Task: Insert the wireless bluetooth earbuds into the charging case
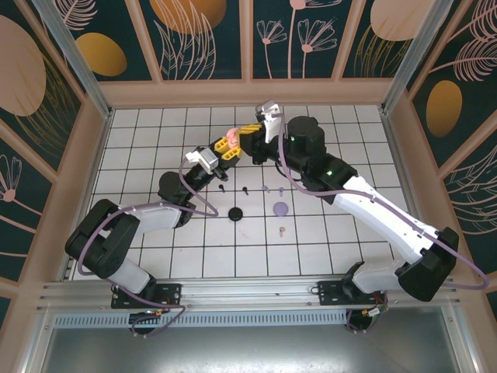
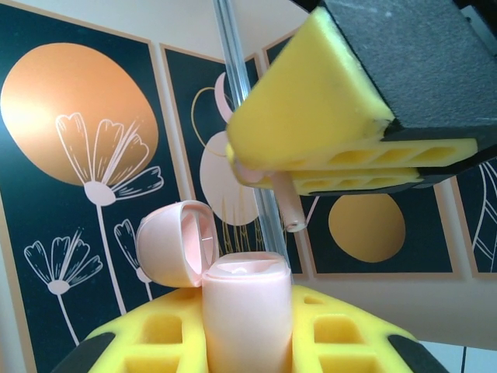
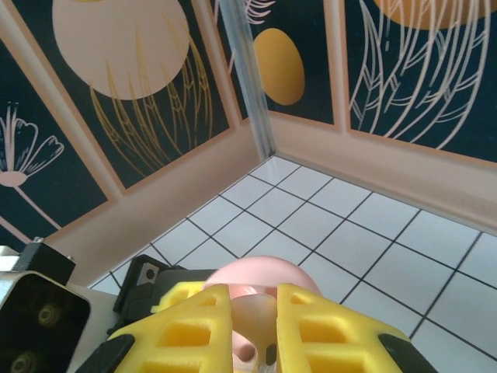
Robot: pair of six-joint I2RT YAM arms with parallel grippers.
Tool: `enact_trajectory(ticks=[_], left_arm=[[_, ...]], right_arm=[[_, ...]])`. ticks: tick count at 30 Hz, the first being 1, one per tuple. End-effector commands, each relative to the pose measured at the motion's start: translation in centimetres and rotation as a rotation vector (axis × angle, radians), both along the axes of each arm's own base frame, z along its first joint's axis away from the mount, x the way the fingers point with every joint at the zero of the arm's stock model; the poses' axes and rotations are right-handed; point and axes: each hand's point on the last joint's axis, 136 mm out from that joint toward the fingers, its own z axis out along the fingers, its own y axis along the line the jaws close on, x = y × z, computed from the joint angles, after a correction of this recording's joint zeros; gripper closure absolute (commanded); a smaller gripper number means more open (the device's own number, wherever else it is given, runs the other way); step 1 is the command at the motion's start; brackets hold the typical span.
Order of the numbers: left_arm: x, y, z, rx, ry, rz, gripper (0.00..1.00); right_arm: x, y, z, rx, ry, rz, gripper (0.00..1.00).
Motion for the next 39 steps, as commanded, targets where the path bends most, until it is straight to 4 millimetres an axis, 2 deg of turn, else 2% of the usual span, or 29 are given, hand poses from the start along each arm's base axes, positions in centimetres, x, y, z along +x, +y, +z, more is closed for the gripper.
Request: enact_trajectory(ticks=[1,12,29,39], left_arm=[[-0.8,-0.3,1.8,-0.039,-0.057,-0.035,1.0],[-1.1,-0.2,2.2,-0.046,-0.057,-0.044,1.0],[-1.6,0.3,3.5,-0.074,-0.065,-0.052,1.0],[-1.9,0.2,4.0,-0.073,-0.068,-0.068,1.0]], right_arm=[[-0.3,0.7,3.0,0.07,-0.043,0.045,0.84],[0.0,1.1,2.4,0.066,-0.027,0.053,0.84],[0.4,0.6,-0.5,0.023,0.017,0.026,0.85],[0.1,0.8,-1.4,-0.023,0.005,0.049,0.85]])
